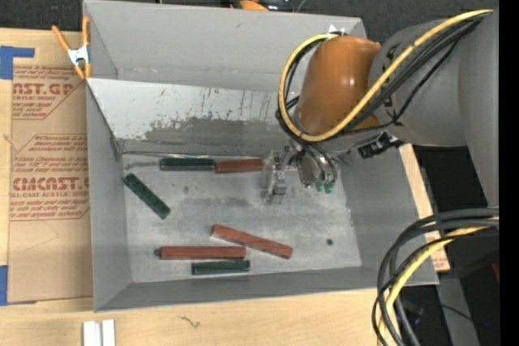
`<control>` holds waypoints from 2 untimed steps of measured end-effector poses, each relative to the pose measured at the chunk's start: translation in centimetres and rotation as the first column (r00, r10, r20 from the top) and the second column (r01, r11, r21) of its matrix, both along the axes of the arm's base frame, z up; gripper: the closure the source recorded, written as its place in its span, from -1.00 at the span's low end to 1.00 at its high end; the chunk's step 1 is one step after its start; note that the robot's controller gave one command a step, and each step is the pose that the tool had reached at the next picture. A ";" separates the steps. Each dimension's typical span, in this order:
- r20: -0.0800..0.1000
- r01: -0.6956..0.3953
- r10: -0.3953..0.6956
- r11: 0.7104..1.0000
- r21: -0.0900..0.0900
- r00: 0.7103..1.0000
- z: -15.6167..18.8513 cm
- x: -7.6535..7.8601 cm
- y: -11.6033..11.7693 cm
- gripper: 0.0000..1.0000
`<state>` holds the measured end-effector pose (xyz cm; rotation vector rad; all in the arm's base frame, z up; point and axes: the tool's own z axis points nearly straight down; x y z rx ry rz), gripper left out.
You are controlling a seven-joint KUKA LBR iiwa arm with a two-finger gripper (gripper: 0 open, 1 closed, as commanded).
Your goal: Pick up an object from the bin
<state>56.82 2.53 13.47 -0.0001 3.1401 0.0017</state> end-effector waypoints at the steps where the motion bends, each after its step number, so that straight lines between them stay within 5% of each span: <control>1: 0.000 0.000 0.000 1.000 0.000 1.000 0.0 0.0 0.0 -1.00; 2: -0.011 0.092 -0.092 0.996 -0.001 0.996 -6.8 -6.4 2.0 -1.00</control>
Offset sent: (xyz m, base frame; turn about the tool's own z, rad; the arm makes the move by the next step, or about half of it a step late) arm 0.0000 0.0000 0.0000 0.0000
